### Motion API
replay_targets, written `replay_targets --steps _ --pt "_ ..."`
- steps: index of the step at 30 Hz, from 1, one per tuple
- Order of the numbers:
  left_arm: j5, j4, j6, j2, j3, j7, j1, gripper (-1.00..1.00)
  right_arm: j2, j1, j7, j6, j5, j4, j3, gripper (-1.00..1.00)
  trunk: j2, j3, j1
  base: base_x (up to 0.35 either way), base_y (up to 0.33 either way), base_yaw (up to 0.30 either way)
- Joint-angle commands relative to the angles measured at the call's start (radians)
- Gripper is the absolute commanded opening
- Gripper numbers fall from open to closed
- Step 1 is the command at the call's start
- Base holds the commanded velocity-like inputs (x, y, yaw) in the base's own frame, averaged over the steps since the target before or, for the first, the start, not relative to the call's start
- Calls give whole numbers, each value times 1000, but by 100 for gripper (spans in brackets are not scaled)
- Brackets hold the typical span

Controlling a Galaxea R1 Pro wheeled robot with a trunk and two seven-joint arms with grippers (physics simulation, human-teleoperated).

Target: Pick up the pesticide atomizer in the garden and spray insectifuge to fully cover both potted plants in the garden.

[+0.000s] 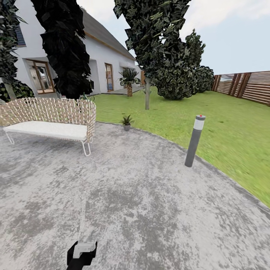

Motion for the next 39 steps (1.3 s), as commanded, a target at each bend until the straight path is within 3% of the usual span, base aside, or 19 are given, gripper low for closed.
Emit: replay_targets --steps 1,16,28,39 --pt "0 1 -3 0 0 0 -1 100 0 0 0 0 -1 -1 0 100 0 -1 0 219 0 250" --pt "1 1 -3 -5 0 0 -1 100 0 0 0 0 -1 -1 0 100 0 -1 0 326 0 249" --pt "1 1 -2 -6 0 0 -1 100 2 0 1 0 8 -5 5 100 0 -1 0 338 0 52" --pt "1 1 -2 -6 0 0 -1 100 3 0 0 0 8 -5 2 100 0 5 0 338 0 235"
